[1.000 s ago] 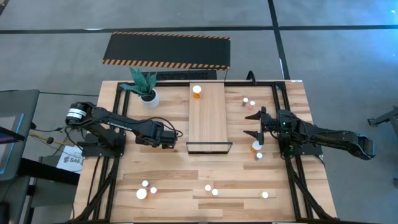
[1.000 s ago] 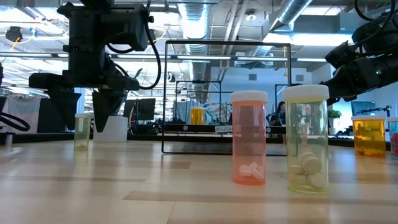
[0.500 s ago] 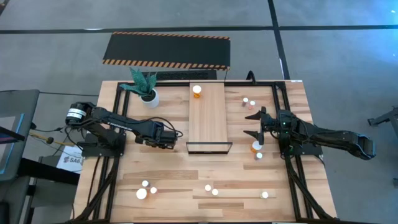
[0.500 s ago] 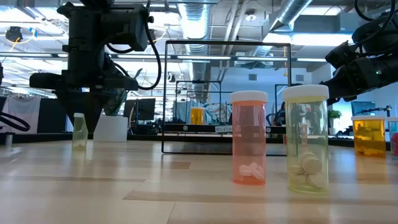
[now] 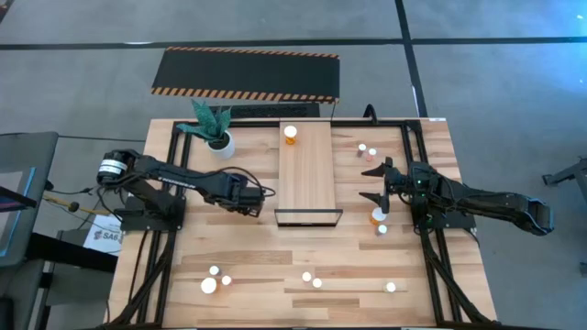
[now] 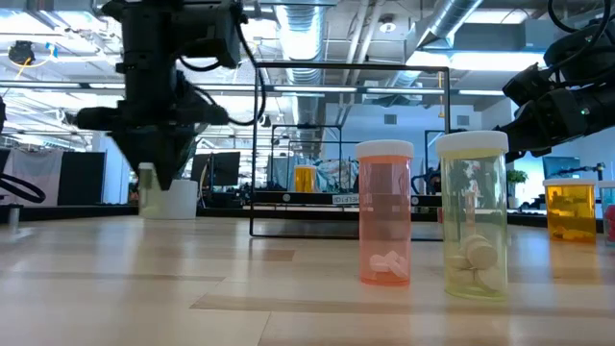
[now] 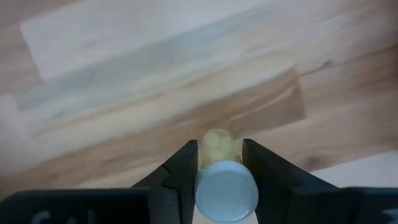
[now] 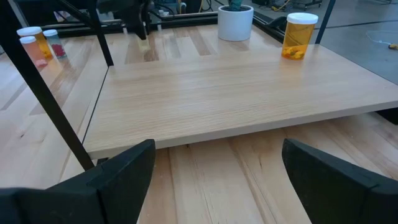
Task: Pick and place medicine bottles onto shelf by color
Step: Put the top small yellow pill bottle on the shelf
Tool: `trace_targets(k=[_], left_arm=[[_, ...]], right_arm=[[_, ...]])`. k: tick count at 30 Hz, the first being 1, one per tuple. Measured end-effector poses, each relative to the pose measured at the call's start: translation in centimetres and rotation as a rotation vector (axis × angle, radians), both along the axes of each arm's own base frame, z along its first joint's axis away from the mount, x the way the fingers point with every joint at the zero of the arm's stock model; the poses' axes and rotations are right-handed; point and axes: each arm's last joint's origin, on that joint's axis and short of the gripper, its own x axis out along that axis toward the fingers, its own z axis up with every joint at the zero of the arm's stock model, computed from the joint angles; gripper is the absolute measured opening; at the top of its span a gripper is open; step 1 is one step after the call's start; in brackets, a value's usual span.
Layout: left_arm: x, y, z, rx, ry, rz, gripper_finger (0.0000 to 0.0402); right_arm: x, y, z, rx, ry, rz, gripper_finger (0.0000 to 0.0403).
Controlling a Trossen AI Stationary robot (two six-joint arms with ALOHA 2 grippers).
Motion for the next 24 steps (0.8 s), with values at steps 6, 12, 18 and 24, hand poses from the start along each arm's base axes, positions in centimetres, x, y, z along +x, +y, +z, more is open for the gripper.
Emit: trace_targets(k=[6,12,18,24], left_arm=[[1.1,1.4,1.7,0.079,-0.034,-0.077,0.0084],[2.1,3.3,3.5,0.181,-0.071,-0.139,0.0087],[2.8,5.2,4.4,0.286,-0.098,-0.174,0.008],[3.3,7.4,4.8,0.322,-0.166,-0.188,0.008]], right_arm=[[0.0,0.0,0.0,0.0,0.0,0.0,0.0374],[0.0,0.0,0.0,0.0,0.0,0.0,0.0374],[0.0,0.0,0.0,0.0,0.0,0.0,0.0374],[0.0,0.0,0.0,0.0,0.0,0.0,0.0374]])
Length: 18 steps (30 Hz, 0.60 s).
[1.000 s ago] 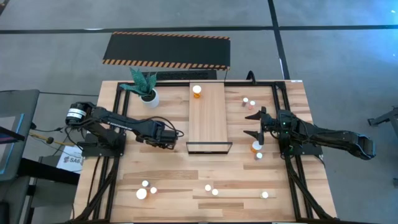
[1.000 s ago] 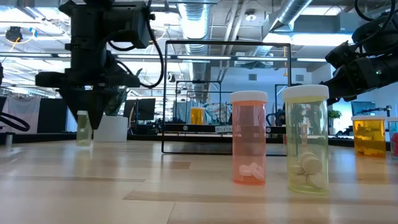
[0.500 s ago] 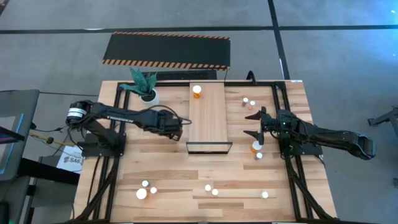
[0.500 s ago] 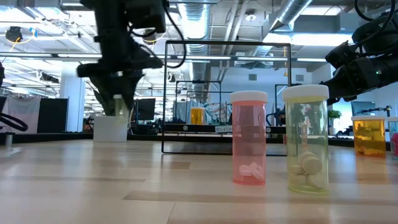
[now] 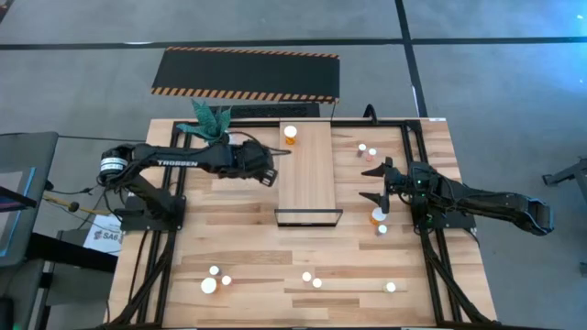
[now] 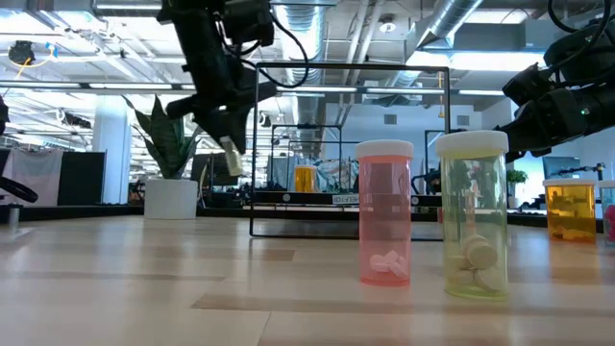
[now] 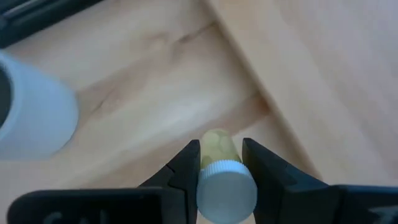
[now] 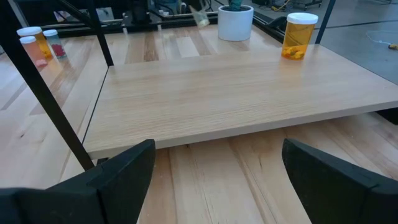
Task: Pick and place medicine bottles onto shelf by color
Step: Put the top small yellow pill bottle on the shelf
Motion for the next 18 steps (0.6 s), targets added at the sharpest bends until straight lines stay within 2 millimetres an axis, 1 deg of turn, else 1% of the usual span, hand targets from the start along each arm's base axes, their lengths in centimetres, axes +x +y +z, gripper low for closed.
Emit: trace_targets(k=[3,7,11,18], left_arm=[[0.4,0.4,0.2,-0.003,-0.038,-0.049,0.0079],[1.6,0.4,-0.8,0.021,-0.018,-0.123,0.0079],[3.3,0.6,-1.0,-0.006,0.006,-0.174,0.0079],[6.6,1.3,-0.4,-0.023,0.1,-0.247,0.0079]], right_arm=[[0.0,0.0,0.0,0.0,0.0,0.0,0.0374],[0.0,0.0,0.0,0.0,0.0,0.0,0.0374],[0.0,0.0,0.0,0.0,0.0,0.0,0.0374],[0.0,0.0,0.0,-0.001,-0.001,-0.001,0.0374]])
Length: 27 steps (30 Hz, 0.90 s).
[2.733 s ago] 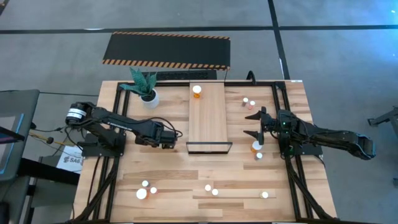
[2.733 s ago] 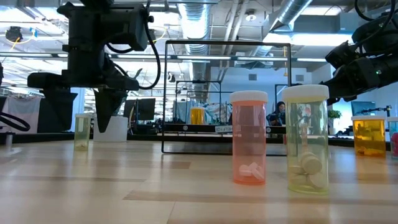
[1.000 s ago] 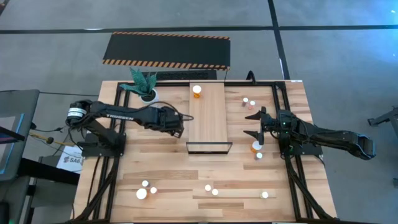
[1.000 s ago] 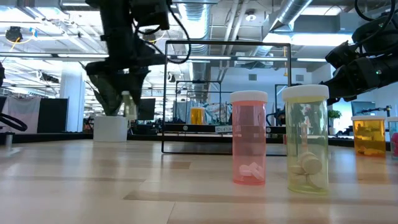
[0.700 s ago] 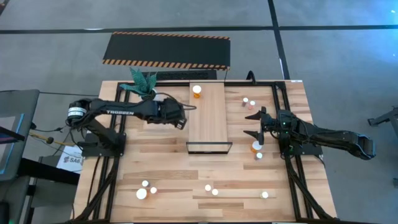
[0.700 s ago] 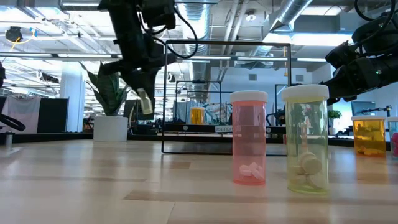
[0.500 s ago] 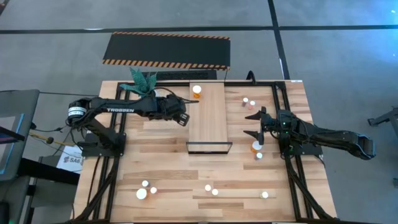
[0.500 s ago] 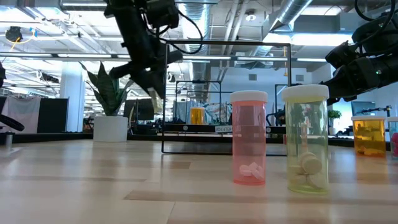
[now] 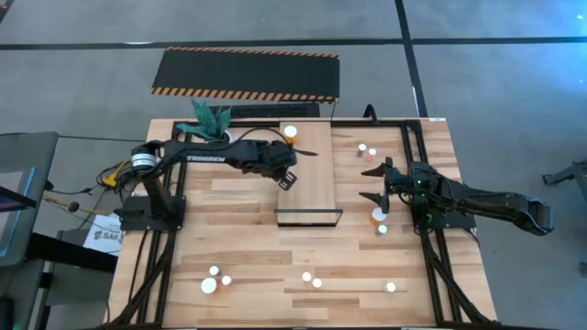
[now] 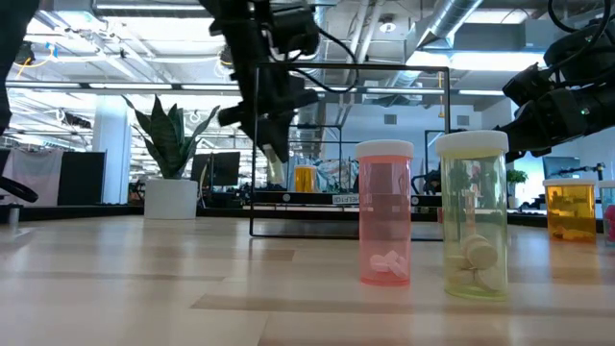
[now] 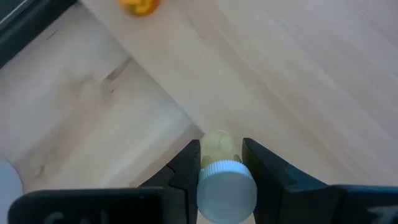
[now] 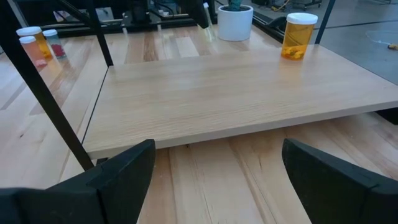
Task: Pick and place medicine bottles onto shelf by color
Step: Put the top small yellow pill bottle on the shelf
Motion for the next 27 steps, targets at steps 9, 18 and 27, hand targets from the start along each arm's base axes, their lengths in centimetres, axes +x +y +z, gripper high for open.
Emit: trace_targets(k=[9,18,27], left_arm=[[2.5,2.2,-1.1,0.018,0.059,-0.041,0.0086],[3.0,4.1,-1.1,-0.041,-0.008,-0.033,0.0087],[3.4,4.6,-0.8,-0.009,-0.043,-0.063,0.0088]], right_arm=[[0.0,0.0,0.0,0.0,0.0,0.0,0.0374],[0.0,0.0,0.0,0.0,0.0,0.0,0.0374],[0.0,0.0,0.0,0.0,0.0,0.0,0.0374]])
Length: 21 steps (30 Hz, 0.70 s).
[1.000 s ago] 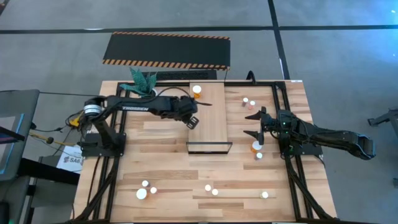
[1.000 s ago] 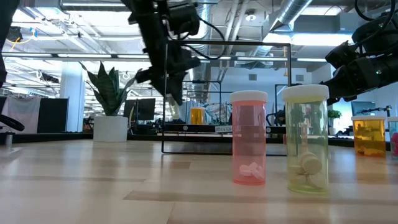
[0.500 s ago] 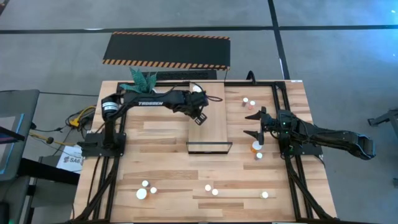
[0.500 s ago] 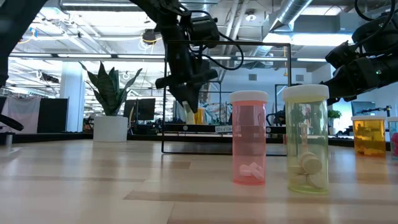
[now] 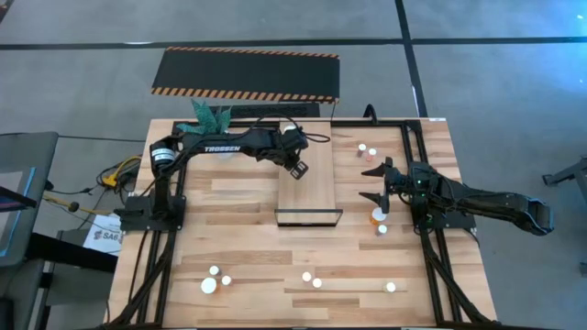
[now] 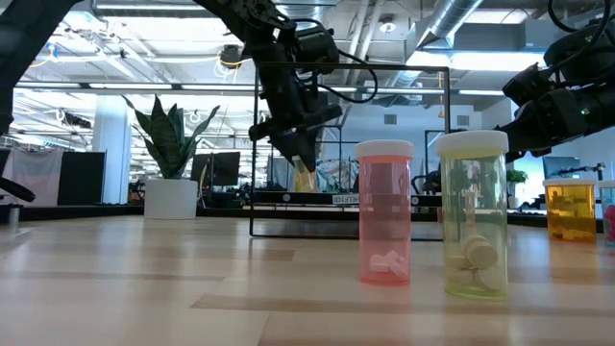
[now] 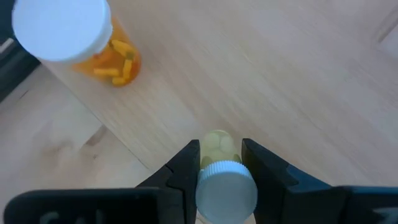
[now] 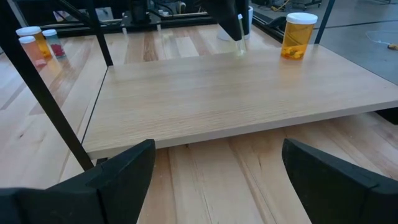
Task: Pick and place medicine bottles onto shelf by color
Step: Put the top small yellow pill bottle on the shelf
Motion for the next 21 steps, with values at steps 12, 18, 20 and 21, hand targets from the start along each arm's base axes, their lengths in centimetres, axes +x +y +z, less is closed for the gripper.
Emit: trace_targets(k=[12,18,20,21], left_arm=[[0.1,1.2,-1.1,-0.015,0.012,0.023,0.0089],[-0.1,1.7,-1.1,-0.02,0.009,0.032,0.0089],[-0.2,1.9,-1.1,-0.021,0.01,0.038,0.0089],[-0.2,2.0,-1.1,-0.021,0.011,0.041,0.0089]], right_arm=[[0.0,0.0,0.0,0.0,0.0,0.0,0.0374],[0.0,0.0,0.0,0.0,0.0,0.0,0.0374],[0.0,0.0,0.0,0.0,0.0,0.0,0.0374],[0.0,0.0,0.0,0.0,0.0,0.0,0.0374]])
